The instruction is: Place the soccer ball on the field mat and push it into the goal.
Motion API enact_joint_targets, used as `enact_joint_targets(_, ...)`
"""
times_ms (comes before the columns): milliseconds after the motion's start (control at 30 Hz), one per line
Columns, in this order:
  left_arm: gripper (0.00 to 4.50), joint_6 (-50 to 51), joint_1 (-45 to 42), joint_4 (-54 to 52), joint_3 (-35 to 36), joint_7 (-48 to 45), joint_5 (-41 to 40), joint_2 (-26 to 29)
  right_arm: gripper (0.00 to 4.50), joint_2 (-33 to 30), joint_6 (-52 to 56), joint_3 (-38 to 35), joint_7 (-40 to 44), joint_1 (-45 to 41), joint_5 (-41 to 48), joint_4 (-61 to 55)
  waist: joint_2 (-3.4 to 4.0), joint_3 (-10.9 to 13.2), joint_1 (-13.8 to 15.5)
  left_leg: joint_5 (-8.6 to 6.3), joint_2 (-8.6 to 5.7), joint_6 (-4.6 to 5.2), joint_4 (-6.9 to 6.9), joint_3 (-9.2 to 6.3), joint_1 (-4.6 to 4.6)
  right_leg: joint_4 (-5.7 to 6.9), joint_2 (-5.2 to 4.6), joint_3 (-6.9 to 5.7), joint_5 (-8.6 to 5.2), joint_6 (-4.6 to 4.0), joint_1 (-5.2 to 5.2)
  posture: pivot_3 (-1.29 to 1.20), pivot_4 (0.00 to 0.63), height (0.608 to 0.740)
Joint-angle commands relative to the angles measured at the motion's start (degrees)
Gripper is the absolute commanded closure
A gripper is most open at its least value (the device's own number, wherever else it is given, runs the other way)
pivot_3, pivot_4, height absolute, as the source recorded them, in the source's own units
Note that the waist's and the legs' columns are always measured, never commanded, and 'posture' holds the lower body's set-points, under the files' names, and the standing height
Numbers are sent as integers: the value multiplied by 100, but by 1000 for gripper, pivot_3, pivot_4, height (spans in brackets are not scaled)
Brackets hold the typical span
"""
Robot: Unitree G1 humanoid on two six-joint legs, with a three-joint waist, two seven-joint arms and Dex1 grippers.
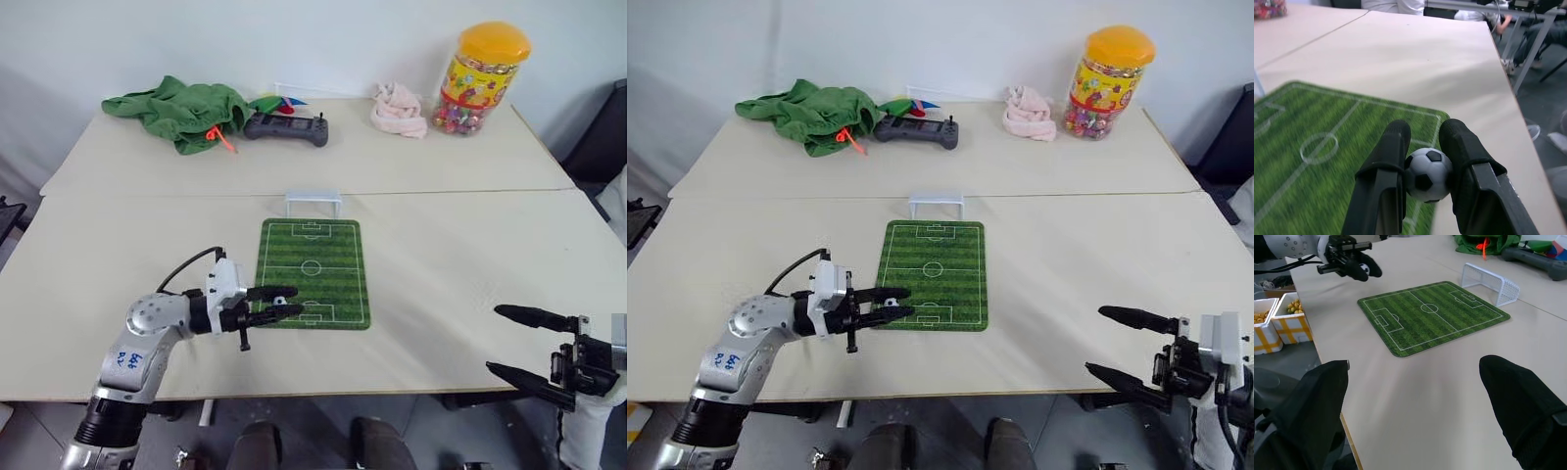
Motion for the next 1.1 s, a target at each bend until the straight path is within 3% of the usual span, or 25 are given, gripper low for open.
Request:
enact_joint_targets(33, 3634, -372, -195, 400, -385, -168, 270, -136, 0, 197, -310, 149, 154, 215, 10, -230, 2, -1, 18, 0, 0, 0, 0, 0, 0, 0, 1, 0, 0, 0, 0, 0, 150, 740)
enact_joint_targets(467, 3634, -1388, -1006, 2085, -966, -372, 962, -585, 0, 1029, -774, 301, -518, 862, 222, -818, 8, -5, 33, -2, 0, 2, 2, -1, -6, -4, 1, 0, 0, 0, -5, 0, 150, 740)
enact_joint_targets(1100, 3634, -1727, -1229, 2760, -1085, -379, 1308, -759, 0, 857, -837, 176, -821, 1005, 215, -728, 13, -8, 37, -3, -1, 4, 2, 0, -7, -6, 0, -1, 0, 0, -4, 0, 150, 740)
